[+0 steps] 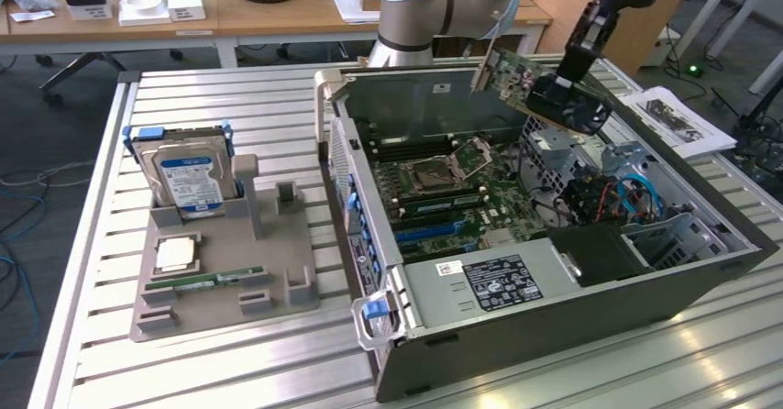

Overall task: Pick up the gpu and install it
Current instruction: 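Insert the gpu into the slot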

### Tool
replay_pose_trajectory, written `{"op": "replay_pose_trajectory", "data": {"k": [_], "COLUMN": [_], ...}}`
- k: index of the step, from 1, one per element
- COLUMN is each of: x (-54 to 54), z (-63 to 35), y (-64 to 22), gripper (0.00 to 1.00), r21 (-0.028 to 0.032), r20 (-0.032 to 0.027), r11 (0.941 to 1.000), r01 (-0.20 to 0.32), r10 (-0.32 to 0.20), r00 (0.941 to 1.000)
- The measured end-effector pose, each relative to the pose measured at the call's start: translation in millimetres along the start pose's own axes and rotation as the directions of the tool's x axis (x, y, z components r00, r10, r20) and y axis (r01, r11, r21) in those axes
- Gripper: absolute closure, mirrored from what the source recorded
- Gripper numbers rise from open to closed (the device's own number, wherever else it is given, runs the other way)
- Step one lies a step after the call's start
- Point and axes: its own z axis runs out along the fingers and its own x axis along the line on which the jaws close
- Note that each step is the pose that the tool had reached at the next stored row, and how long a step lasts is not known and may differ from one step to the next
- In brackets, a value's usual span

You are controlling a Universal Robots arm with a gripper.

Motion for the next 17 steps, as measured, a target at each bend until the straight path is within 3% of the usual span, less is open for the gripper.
{"op": "replay_pose_trajectory", "data": {"k": [8,17], "x": [0.0,0.0], "z": [0.2,0.6], "y": [0.0,0.0], "gripper": [0.73,0.73], "r21": [-0.0016,-0.0045], "r20": [-0.0076,-0.0156], "r11": [0.9936,0.9717], "r01": [0.113,0.236], "r10": [-0.113,-0.236], "r00": [0.9935,0.9716]}}
